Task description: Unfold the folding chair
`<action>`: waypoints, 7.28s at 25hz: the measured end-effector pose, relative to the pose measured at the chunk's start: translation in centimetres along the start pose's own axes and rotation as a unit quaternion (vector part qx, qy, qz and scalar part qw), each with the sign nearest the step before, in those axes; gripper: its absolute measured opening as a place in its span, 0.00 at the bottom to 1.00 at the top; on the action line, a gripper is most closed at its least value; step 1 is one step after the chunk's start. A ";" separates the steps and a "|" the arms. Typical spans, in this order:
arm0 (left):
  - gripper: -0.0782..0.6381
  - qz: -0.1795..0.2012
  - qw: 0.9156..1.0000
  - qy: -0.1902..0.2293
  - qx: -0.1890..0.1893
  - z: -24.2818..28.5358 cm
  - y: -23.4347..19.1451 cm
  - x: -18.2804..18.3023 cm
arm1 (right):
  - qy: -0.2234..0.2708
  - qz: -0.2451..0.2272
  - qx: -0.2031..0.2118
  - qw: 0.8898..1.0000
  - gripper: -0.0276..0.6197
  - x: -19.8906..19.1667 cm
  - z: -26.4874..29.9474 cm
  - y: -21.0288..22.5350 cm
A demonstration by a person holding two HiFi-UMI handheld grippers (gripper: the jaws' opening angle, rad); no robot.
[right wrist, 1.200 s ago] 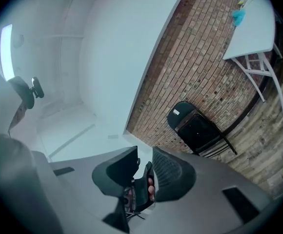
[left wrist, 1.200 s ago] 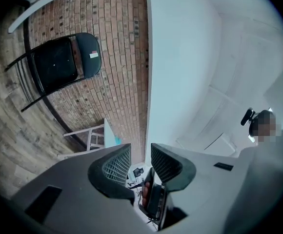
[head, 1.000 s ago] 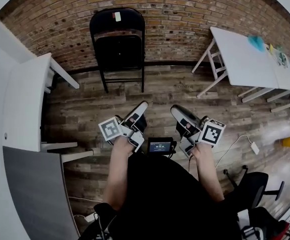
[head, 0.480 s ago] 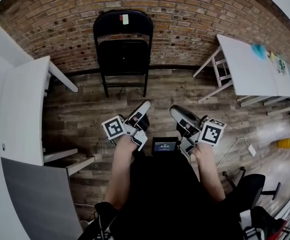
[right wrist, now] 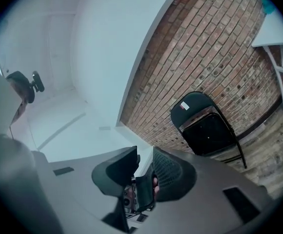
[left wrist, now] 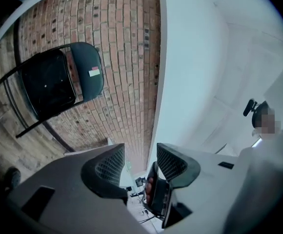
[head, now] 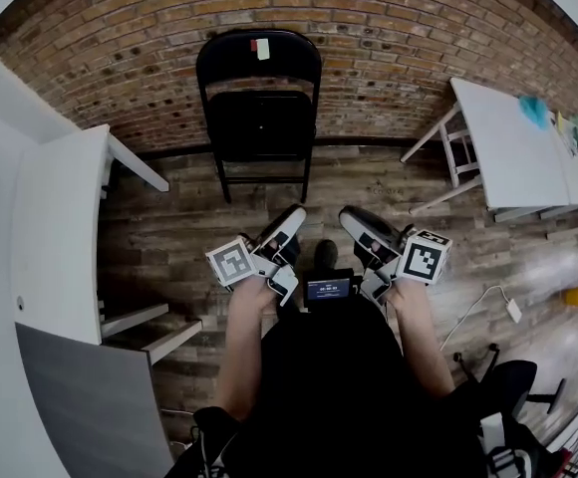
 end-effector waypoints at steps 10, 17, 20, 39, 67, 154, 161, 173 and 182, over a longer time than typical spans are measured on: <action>0.39 0.058 0.996 0.061 0.003 5.1 -1.2 9.6 | -0.031 -0.001 0.058 0.998 0.17 9.9 6.5 5.0; 0.39 0.060 0.996 0.063 0.031 10.6 -3.4 12.1 | -0.042 0.015 0.074 0.996 0.17 14.8 7.2 9.5; 0.39 0.060 0.995 0.064 0.041 12.0 -4.0 12.6 | -0.049 0.022 0.081 0.995 0.17 15.8 7.6 11.2; 0.39 0.006 0.998 0.058 0.026 18.6 -11.9 22.9 | -0.038 0.015 0.010 0.999 0.23 24.1 12.0 19.7; 0.39 -0.031 0.991 0.126 0.046 18.4 -20.0 37.3 | -0.188 -0.171 -0.110 0.961 0.28 34.0 27.4 30.6; 0.51 -0.170 0.913 0.274 0.249 7.2 -37.6 26.0 | -0.522 -0.312 0.098 0.788 0.18 23.1 36.3 24.9; 0.25 -0.158 0.925 0.247 0.243 9.6 -38.2 25.6 | -0.515 -0.325 0.093 0.788 0.18 22.0 35.4 24.0; 0.18 -0.150 0.945 0.229 0.180 8.2 -36.7 23.1 | -0.498 -0.360 0.075 0.785 0.18 19.1 33.2 21.1; 0.17 -0.133 0.956 0.189 0.178 6.1 -35.1 19.2 | -0.488 -0.355 0.055 0.795 0.18 14.9 29.7 18.2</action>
Point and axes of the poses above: the fingertips, and each gripper's own axes: z forward along the fingers, y to its right, x out of its top, the point moved 1 cm from there along -z, backward along the fingers, and after that the axes turned 6 degrees about -y, right-handed, at the moved point
